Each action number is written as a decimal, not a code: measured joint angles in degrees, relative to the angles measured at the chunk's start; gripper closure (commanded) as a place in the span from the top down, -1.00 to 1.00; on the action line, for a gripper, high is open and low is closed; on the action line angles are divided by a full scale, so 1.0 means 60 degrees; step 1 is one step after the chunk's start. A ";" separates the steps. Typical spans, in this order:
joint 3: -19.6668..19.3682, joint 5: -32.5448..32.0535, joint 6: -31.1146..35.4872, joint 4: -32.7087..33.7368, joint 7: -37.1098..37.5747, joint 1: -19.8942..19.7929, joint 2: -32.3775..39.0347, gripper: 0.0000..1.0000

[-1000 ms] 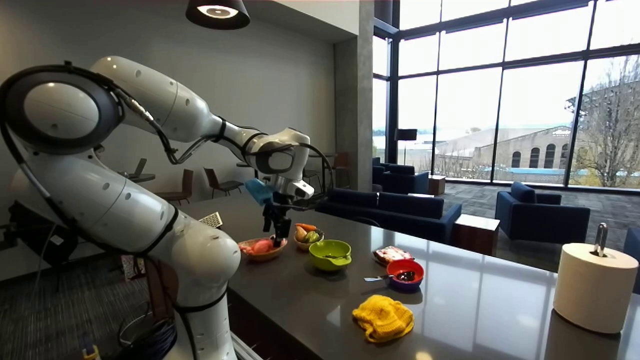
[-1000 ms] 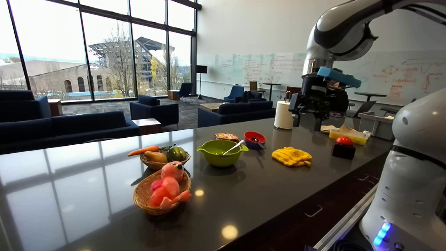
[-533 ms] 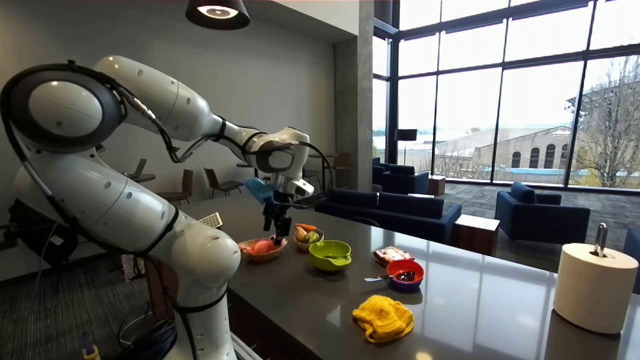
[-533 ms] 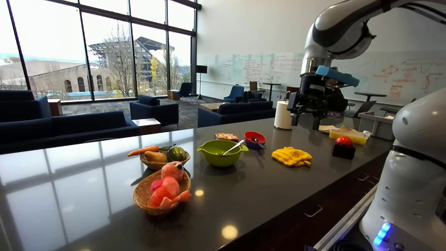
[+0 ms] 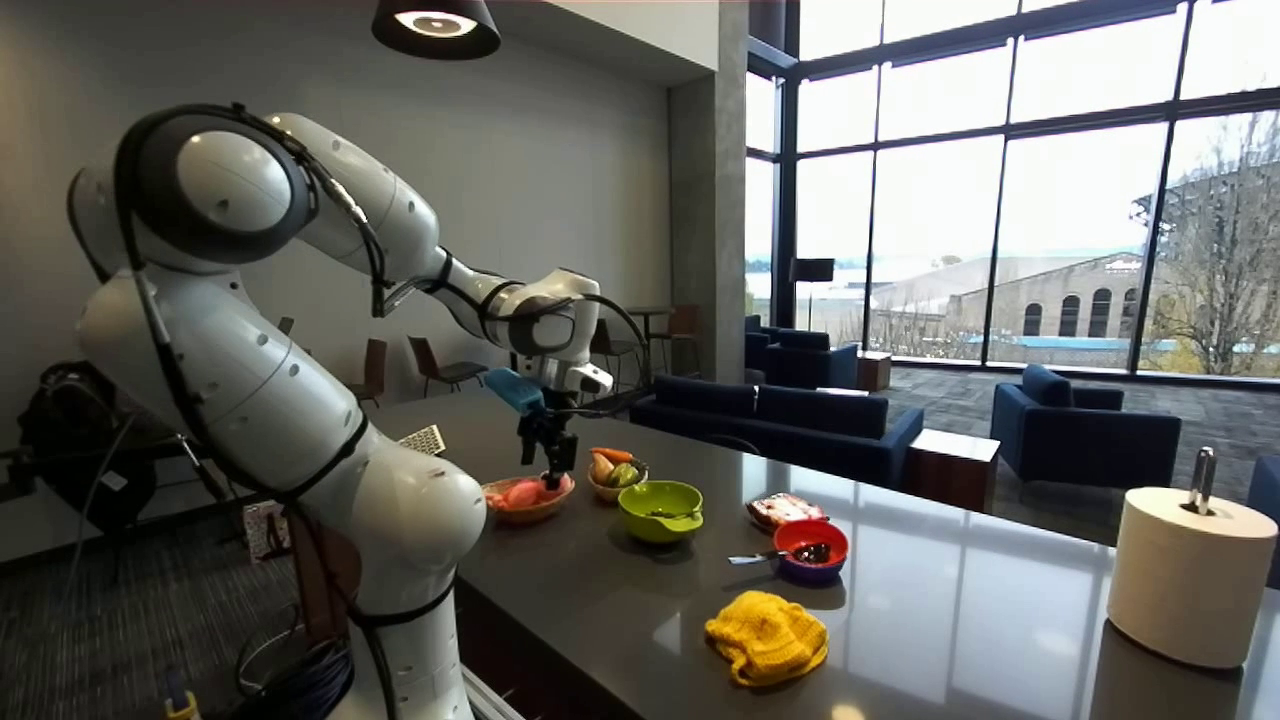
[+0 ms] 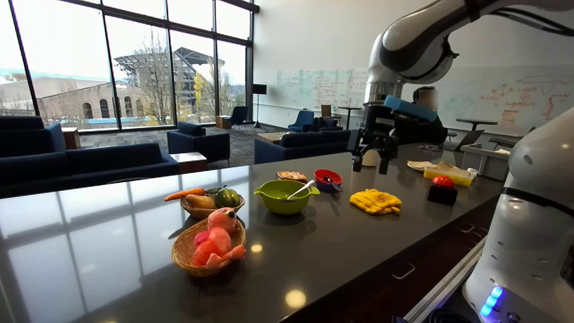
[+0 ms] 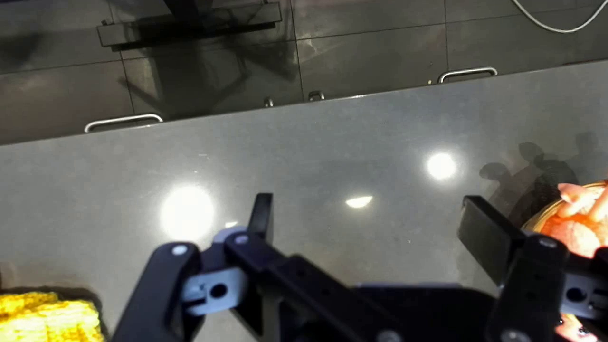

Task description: Take the pink plush toy out of the woven basket

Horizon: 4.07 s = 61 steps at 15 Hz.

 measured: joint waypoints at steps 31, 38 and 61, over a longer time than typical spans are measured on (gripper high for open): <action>0.1498 0.0327 0.2669 0.8925 0.1393 0.2299 1.0762 1.00; 0.1519 -0.0435 0.3247 0.9010 0.1231 0.3080 1.1381 1.00; 0.1059 -0.2403 0.4886 0.8994 0.1095 0.3610 1.2140 -0.72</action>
